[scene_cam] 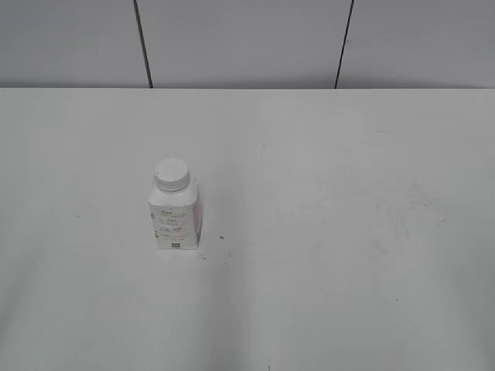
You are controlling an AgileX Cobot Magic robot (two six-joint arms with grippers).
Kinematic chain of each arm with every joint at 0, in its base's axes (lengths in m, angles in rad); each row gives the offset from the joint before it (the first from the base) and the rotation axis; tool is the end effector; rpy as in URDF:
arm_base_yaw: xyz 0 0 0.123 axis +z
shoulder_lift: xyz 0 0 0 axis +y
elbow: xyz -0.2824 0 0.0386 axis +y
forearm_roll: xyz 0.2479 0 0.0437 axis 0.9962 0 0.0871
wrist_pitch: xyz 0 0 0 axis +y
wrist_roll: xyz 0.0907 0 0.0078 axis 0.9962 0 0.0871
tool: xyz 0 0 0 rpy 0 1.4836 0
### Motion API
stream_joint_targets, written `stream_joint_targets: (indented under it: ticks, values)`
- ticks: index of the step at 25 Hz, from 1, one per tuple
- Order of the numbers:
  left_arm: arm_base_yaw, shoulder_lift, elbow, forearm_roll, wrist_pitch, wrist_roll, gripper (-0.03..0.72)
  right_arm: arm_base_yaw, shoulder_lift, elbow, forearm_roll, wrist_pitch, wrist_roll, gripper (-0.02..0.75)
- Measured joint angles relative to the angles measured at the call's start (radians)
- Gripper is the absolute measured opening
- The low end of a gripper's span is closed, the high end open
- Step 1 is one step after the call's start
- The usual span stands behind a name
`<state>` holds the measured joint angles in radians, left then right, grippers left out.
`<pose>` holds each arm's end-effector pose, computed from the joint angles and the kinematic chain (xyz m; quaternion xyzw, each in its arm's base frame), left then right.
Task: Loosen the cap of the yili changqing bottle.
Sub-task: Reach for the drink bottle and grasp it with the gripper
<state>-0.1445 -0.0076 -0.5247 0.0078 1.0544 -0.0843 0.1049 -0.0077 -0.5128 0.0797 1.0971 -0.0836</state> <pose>-0.0086 0.0019 0.2845 0.0252 0.8426 -0.0575 0.5348 -0.0098 0.0055 0.2779 -0.0833 0.8526 0.0452 0.5139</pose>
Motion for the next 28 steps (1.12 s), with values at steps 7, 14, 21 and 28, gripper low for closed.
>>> stream_joint_targets:
  ticks: [7,14,21,28]
  values:
    - [0.000,0.000,0.000,0.000,0.000,0.000,0.502,0.000,0.000,0.000,0.000,0.000,0.000,0.586]
    - [0.000,0.000,0.000,0.000,0.000,0.000,0.502,0.000,0.000,0.000,0.000,0.000,0.000,0.586]
    - [0.000,0.000,0.000,0.000,0.000,0.000,0.502,0.000,0.000,0.000,0.000,0.000,0.000,0.586]
    - [0.000,0.000,0.000,0.000,0.000,0.000,0.502,0.000,0.000,0.000,0.000,0.000,0.000,0.586]
